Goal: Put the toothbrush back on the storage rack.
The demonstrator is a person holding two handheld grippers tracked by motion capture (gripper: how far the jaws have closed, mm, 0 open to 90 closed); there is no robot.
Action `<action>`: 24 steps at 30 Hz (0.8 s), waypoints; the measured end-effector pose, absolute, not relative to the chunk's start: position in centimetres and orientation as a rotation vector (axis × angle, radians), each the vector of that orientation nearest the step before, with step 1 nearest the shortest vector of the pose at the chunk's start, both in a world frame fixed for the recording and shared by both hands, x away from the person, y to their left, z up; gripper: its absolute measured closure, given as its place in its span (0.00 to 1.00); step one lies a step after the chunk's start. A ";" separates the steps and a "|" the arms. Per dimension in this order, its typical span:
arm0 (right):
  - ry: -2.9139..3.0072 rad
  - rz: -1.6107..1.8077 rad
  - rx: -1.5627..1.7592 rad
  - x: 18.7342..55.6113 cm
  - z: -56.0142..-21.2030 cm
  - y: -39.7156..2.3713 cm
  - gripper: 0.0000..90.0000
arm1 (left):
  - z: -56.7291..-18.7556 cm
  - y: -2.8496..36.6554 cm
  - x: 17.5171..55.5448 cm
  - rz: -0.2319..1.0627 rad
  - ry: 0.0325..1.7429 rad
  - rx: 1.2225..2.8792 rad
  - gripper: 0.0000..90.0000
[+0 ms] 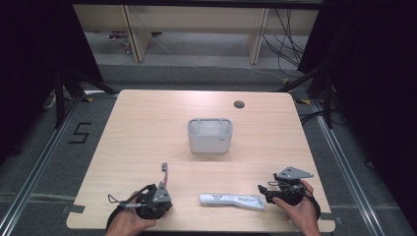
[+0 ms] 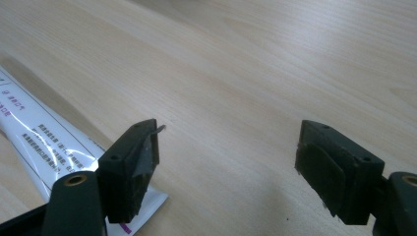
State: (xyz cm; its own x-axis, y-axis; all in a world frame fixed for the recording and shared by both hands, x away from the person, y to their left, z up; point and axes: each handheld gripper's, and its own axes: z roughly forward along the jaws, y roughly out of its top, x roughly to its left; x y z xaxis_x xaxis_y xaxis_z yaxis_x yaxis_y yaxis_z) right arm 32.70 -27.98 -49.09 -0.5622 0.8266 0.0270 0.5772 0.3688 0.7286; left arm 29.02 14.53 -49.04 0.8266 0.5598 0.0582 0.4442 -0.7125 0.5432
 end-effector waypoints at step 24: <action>2.291 1.016 1.219 32.7 -49.0 -28.0 0.28 | -48.5 17.8 29.8 0.333 0.805 2.515 0.95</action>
State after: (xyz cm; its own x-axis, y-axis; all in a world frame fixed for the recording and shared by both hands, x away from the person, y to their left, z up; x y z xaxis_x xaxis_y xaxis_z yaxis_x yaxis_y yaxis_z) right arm 32.73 -28.00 -49.04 -0.5671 0.8233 0.0236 0.5702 0.3717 0.7326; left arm 29.78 17.84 -48.48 0.7977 0.5972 0.0835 0.4815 -0.7141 0.5081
